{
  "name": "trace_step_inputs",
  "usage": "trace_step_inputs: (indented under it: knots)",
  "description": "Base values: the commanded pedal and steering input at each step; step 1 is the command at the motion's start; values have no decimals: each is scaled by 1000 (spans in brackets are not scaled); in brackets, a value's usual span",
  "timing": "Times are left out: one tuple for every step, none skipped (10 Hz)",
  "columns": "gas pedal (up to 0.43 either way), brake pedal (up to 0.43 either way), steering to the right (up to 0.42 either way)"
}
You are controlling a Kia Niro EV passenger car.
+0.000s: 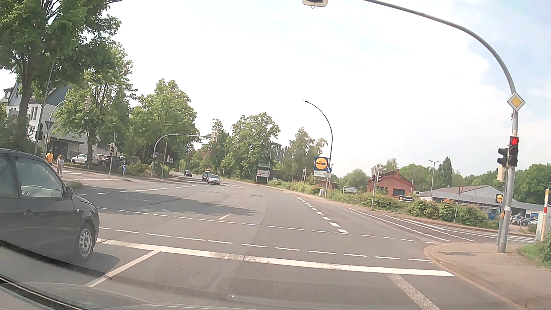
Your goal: Follow the waypoints while adhering to traffic rules and regulations
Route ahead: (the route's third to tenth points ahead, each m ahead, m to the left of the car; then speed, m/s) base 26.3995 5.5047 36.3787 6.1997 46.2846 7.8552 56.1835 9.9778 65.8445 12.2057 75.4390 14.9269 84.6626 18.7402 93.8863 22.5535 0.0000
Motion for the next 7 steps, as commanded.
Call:
trace_step_inputs:
  knots:
    - [0, 0, -18]
    - [0, 0, -18]
    - [0, 0, -18]
    - [0, 0, -18]
    - [0, 0, -18]
    - [0, 0, -18]
    - [0, 0, -18]
